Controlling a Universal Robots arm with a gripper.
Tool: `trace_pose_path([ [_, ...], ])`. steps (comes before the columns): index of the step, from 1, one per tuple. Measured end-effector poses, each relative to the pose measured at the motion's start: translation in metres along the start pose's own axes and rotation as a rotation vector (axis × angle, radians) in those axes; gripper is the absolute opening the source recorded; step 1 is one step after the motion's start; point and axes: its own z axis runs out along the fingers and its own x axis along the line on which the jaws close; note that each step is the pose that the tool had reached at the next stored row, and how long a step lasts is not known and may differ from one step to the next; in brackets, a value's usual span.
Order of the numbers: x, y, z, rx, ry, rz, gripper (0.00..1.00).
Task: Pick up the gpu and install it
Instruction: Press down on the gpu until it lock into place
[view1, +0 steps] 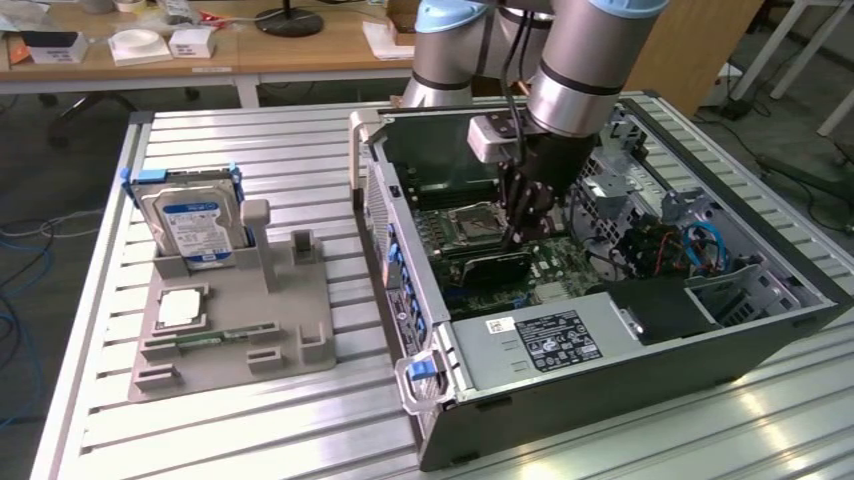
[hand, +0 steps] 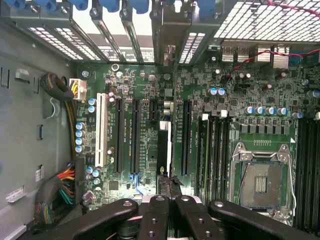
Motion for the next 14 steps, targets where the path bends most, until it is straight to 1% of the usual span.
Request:
trace_pose_path([
  [2, 0.0, -0.0001, 0.0013, 0.0002, -0.0004, 0.0, 0.1],
  [6, 0.0, -0.0001, 0.008, -0.0011, 0.0, 0.0, 0.1],
  [14, 0.0, -0.0003, 0.0117, -0.0013, 0.0003, 0.0, 0.1],
])
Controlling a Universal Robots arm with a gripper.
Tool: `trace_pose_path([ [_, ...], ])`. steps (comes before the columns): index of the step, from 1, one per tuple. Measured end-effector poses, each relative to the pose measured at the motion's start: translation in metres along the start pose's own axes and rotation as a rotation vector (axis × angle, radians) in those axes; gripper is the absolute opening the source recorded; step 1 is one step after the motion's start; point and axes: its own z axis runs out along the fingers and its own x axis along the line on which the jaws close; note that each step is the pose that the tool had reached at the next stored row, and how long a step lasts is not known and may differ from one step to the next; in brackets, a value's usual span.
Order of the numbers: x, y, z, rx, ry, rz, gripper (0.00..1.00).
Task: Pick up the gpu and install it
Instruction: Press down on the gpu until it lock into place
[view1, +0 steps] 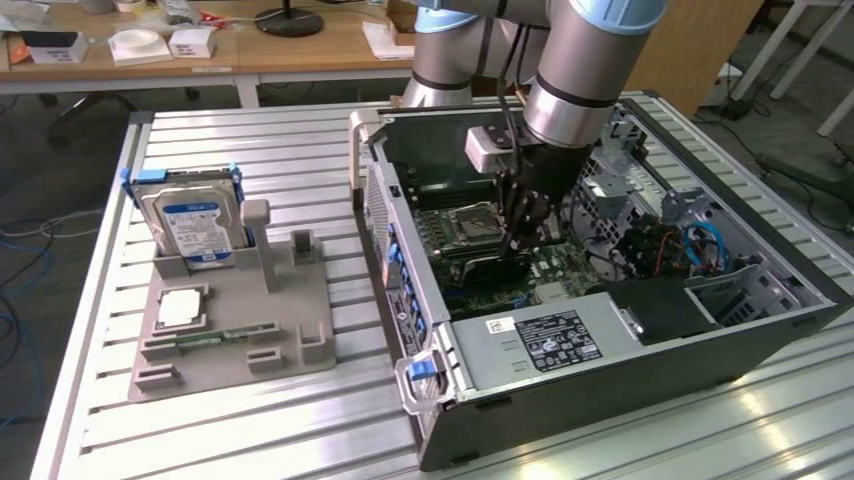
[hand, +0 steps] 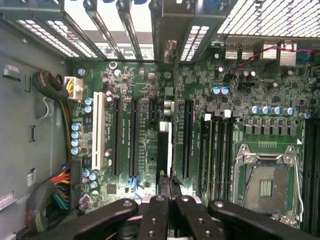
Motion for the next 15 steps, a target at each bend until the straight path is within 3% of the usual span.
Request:
trace_pose_path([
  [8, -0.0001, -0.0001, 0.0024, 0.0, -0.0003, 0.0, 0.1],
  [10, -0.0003, 0.0, 0.0006, 0.0007, -0.0025, 0.0, 0.1],
  [15, -0.0001, 0.0008, -0.0054, 0.0003, -0.0007, 0.0, 0.1],
])
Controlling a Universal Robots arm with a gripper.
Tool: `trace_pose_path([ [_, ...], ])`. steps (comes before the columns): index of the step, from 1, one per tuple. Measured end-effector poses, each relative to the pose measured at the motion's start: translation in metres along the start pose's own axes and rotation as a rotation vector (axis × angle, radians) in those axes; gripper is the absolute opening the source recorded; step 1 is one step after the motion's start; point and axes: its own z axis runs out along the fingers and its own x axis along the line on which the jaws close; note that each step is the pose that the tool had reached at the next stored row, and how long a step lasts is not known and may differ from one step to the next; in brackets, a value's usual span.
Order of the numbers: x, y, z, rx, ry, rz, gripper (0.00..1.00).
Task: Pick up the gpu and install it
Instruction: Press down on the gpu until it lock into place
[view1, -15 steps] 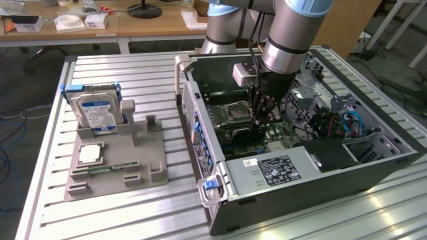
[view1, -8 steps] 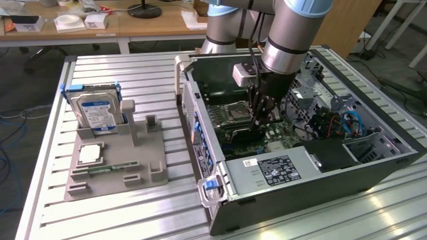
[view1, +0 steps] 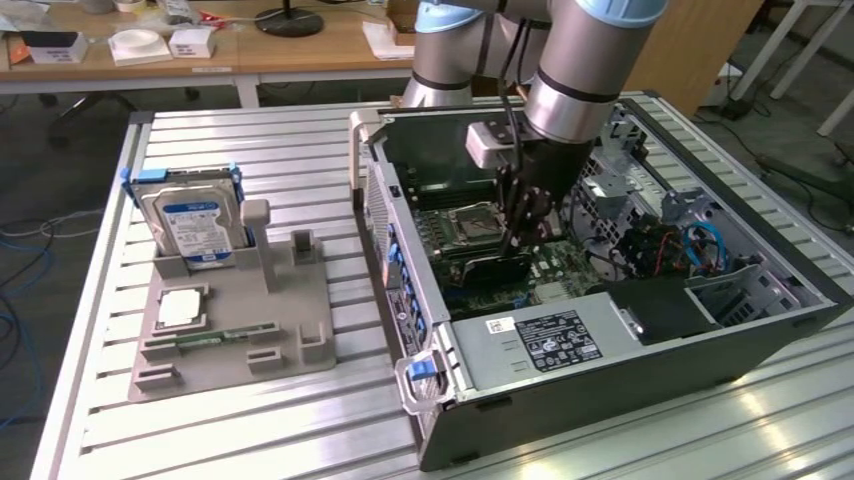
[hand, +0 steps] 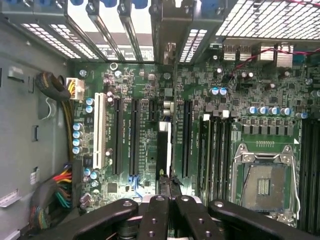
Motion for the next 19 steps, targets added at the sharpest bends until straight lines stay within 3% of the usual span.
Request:
trace_pose_path([
  [2, 0.0, 0.0052, 0.0, -0.0002, 0.0001, 0.0, 0.1],
  [12, 0.0, 0.0498, 0.0041, 0.0, -0.0001, 0.0, 0.1],
  [19, -0.001, 0.0581, 0.0049, -0.0001, -0.0001, 0.0, 0.1],
])
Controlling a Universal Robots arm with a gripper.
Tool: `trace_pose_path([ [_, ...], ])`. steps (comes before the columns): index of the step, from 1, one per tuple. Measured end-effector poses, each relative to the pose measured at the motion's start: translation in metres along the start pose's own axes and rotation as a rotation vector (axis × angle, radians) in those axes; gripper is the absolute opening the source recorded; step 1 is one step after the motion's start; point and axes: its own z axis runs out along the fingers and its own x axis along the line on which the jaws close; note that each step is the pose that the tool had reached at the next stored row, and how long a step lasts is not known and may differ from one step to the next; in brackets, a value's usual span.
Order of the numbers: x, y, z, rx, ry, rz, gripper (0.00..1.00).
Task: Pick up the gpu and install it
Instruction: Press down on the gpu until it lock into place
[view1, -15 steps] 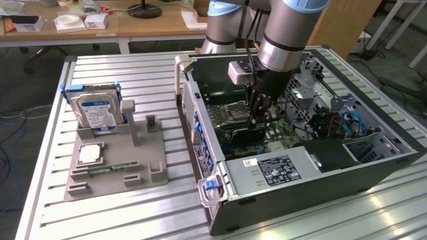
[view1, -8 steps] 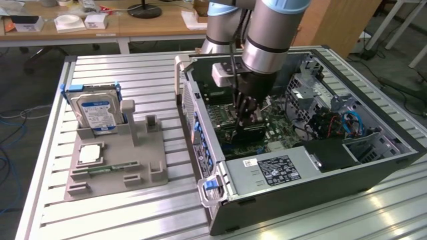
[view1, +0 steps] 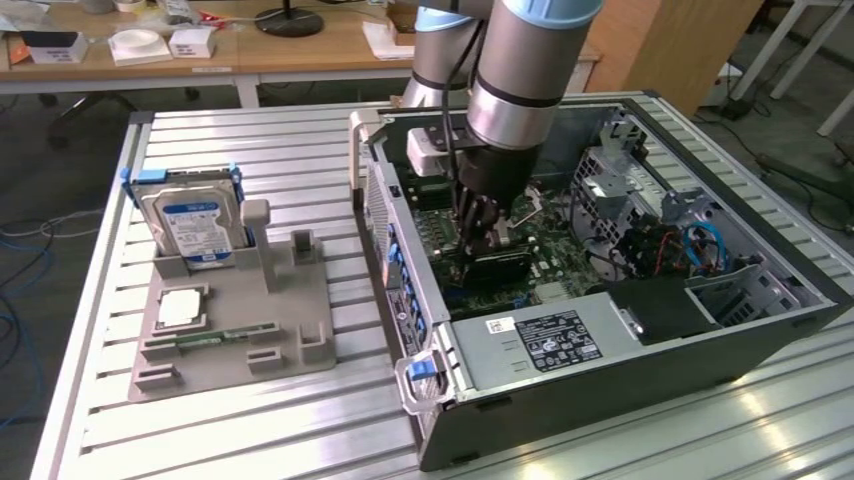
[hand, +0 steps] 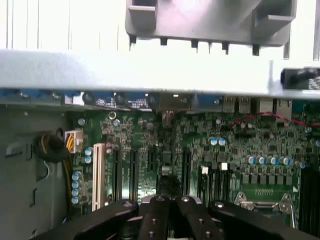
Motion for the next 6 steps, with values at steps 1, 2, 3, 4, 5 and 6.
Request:
trace_pose_path([
  [1, 0.0, 0.0, 0.0, 0.0, 0.0001, 0.0, 0.1],
  [2, 0.0, 0.0, 0.0, 0.0, 0.0001, 0.0, 0.1],
  [3, 0.0, 0.0, 0.0, 0.0, 0.0001, 0.0, 0.1],
  [4, 0.0, 0.0001, 0.0, 0.0, 0.0001, 0.0, 0.1],
  [5, 0.0, 0.0, 0.0, 0.0, 0.0001, 0.0, 0.1],
  [6, 0.0, 0.0001, -0.0001, -0.0001, 0.0002, 0.0, 0.1],
])
